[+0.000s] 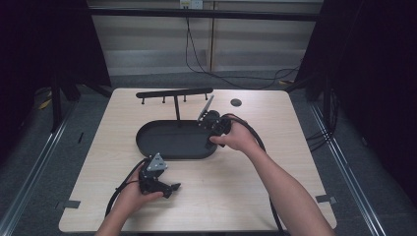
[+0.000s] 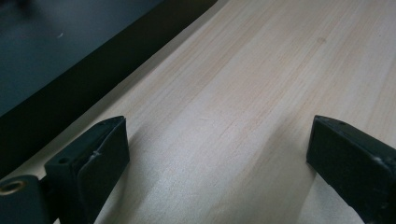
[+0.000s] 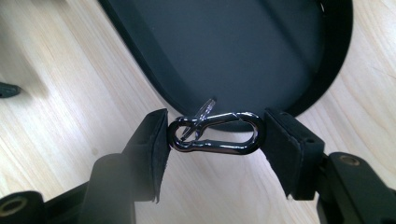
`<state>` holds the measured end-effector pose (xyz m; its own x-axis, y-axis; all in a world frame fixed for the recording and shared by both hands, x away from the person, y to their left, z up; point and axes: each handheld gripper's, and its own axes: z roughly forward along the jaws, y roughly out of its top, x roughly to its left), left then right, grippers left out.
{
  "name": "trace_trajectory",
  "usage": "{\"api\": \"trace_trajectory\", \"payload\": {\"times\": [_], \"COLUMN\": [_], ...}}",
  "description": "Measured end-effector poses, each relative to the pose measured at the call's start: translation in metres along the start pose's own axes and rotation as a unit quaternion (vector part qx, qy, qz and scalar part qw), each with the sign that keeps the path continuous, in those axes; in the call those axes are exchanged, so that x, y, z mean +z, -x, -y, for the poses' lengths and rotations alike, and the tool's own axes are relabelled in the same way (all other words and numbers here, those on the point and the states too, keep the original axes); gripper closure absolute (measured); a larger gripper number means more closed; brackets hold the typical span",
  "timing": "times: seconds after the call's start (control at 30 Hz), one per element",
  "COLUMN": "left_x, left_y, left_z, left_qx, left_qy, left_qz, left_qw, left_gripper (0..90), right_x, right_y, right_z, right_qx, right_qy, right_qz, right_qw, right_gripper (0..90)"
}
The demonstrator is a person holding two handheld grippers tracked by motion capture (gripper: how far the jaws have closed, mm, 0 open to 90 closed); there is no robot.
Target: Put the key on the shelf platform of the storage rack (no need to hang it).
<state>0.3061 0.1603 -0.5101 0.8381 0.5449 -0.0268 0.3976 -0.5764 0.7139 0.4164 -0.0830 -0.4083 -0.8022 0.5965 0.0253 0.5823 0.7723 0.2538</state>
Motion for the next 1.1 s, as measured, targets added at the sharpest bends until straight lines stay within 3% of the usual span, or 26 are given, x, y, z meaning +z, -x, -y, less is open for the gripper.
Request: {"api": "trace_trajectory", "payload": {"times": [0.53,1.1], "left_x": [0.0,0.0], "left_y": [0.0,0.0], "left_z": [0.0,0.0], "left_qx": [0.0,0.0], "left_qy": [0.001,0.0], "left_qz": [0.0,0.001], "left_qw": [1.0,1.0], "left_gripper": [5.4,5.4], "right_x": [0.009,0.016], "right_y": [0.005,0.011], "right_z": [-0.015,-0.021], "right_qx": [0.002,0.019], "right_qy": [0.013,0.022], "right_qz": [0.014,0.02], "right_qw": [0.9998,0.9994], "right_gripper": [42.2,42.3]}}
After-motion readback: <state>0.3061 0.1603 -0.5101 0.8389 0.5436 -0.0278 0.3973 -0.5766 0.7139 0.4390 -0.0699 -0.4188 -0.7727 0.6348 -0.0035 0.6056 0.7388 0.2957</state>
